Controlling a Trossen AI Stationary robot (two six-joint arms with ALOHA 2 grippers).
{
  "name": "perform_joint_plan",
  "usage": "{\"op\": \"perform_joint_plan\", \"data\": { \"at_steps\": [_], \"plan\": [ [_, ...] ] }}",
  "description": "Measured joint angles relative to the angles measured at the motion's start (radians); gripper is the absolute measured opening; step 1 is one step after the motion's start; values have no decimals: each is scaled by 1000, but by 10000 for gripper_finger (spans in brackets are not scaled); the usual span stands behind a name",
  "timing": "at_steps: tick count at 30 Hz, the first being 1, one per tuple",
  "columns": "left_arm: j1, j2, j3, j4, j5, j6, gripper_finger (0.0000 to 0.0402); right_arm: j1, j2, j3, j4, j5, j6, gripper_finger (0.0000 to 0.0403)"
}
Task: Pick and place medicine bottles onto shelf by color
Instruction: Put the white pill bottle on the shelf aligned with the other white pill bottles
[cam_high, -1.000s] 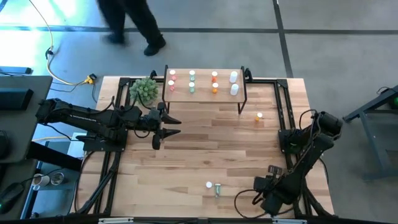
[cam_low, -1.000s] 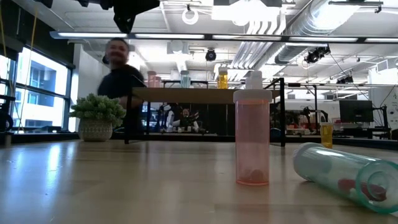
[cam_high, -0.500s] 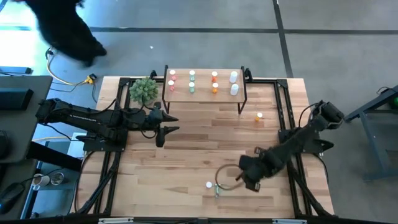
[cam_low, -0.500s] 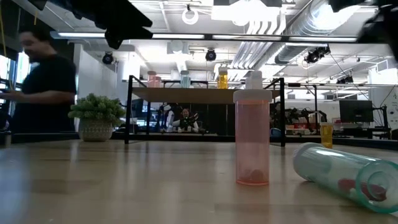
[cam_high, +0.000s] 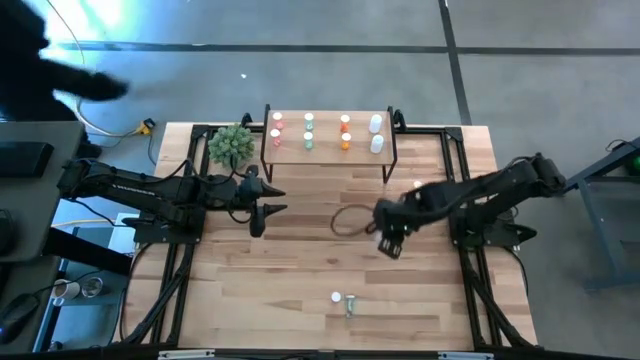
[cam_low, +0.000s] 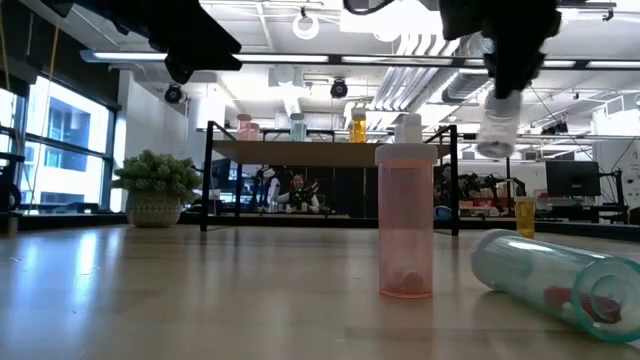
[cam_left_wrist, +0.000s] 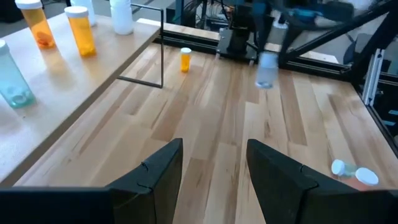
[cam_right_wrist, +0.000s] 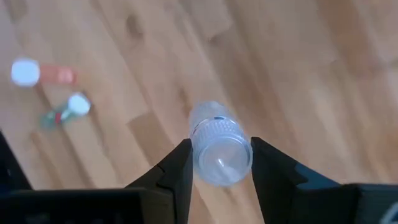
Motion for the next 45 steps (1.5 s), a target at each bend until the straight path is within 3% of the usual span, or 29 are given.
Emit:
{"op": "perform_joint_plan", "data": {
  "at_steps": [10, 25, 34, 45],
  "plan": [
    [35, 0, 0, 65, -36, -1, 170, -262, -38, 16, -24, -9, -207, 119],
    [222, 0, 0, 71, -33, 19, 170, -530, -5, 310, -161, 29, -483, 120],
    [283, 0, 0, 65, -32, 26, 170, -629, 149, 548, -341, 31, -638, 120],
    [309, 0, 0, 65, 27, 27, 170, -652, 276, 578, -398, -8, -706, 120]
  ]
}}
